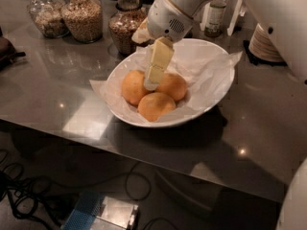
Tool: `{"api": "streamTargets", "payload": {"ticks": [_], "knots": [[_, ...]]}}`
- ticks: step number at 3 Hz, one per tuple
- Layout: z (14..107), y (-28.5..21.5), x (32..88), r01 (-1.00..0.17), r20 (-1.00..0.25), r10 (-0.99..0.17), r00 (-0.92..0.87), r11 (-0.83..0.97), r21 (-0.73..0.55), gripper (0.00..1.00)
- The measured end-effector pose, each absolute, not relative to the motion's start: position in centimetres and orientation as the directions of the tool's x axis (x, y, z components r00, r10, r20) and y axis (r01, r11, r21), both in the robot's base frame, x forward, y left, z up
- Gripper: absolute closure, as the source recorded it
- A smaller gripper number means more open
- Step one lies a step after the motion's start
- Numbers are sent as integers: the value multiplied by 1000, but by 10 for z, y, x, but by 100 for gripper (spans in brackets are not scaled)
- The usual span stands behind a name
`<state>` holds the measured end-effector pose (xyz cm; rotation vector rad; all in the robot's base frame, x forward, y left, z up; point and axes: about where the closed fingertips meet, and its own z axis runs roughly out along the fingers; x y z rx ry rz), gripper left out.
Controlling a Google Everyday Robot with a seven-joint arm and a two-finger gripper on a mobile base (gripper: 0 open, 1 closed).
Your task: Pick orange from white bowl
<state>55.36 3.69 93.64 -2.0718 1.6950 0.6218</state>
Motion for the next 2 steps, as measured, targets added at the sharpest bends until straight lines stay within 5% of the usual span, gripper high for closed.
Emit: {"api": "streamTargets", "payload": {"ticks": [2], "knots": [[881, 31, 530, -976, -545, -833, 95, -185, 112, 0]]}}
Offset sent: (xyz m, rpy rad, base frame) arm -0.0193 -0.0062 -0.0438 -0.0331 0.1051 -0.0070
